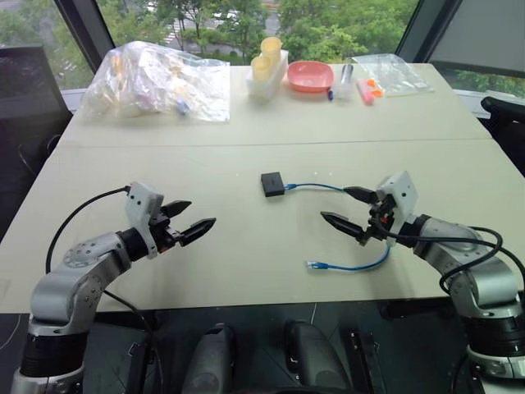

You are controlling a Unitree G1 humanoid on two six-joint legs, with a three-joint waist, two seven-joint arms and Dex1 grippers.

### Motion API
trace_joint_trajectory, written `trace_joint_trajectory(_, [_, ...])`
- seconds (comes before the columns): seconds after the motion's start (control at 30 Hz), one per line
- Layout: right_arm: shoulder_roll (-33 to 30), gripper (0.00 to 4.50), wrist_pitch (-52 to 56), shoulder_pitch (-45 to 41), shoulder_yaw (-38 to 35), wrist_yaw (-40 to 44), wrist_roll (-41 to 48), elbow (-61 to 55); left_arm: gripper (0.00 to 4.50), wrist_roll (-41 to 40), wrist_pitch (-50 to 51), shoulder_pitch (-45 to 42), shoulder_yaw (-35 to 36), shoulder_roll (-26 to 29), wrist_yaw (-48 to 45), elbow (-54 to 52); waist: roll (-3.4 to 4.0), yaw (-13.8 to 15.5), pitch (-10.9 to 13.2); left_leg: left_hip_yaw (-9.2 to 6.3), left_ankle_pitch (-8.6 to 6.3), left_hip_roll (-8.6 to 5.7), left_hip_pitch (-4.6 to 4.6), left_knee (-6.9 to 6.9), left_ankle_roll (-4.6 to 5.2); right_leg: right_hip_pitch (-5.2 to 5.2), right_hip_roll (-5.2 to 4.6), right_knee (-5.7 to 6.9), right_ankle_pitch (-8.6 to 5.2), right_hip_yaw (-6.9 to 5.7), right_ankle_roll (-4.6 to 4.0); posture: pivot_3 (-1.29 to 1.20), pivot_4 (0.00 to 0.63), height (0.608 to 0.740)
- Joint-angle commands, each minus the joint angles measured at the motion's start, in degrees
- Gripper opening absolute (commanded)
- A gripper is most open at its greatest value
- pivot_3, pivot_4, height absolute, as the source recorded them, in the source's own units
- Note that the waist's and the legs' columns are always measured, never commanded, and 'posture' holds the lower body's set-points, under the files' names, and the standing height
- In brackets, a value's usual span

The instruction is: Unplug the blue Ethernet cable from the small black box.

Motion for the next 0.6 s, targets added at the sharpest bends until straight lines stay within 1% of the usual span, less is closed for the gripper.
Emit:
trace_joint_trajectory(0.03, [-0.1, 4.50, -1.2, -0.4, -0.5, 0.0, -0.1, -1.4, 4.48, -1.2, -0.7, -1.4, 1.4, -0.2, 0.0, -0.4, 0.00, 0.0, 0.0, 0.00, 0.00, -0.04, 0.00, 0.00, 0.00, 0.00, 0.00, 0.00, 0.00, 0.00, 0.00, 0.00, 0.150, 0.740])
trace_joint_trajectory(0.1, [0.0, 4.50, -1.2, -0.4, -0.7, -0.1, -0.1, -1.5, 4.48, -1.7, -0.3, -2.3, 2.0, -0.3, 0.3, 0.4, 0.00, 0.0, 0.0, 0.00, 0.00, -0.05, 0.00, 0.00, 0.00, 0.00, 0.00, 0.01, 0.00, 0.00, 0.00, 0.00, 0.150, 0.740])
trace_joint_trajectory(0.23, [0.1, 4.50, -1.4, -0.3, -0.8, -0.2, -0.2, -1.5, 4.48, -0.5, -0.8, -2.7, 0.9, 1.1, -1.1, 1.1, 0.00, 0.0, 0.0, 0.00, 0.00, -0.06, 0.00, 0.01, 0.00, 0.00, 0.00, 0.01, 0.00, 0.00, 0.00, 0.00, 0.150, 0.740])
trace_joint_trajectory(0.6, [-0.1, 4.50, -2.4, -1.2, -0.6, 0.0, -1.0, -0.2, 4.48, 1.3, -2.2, -4.5, 0.2, 1.8, -2.5, 3.7, 0.00, 0.0, 0.0, 0.01, 0.00, -0.07, 0.00, 0.01, 0.00, 0.01, 0.00, 0.02, 0.00, 0.00, 0.00, 0.00, 0.150, 0.740])
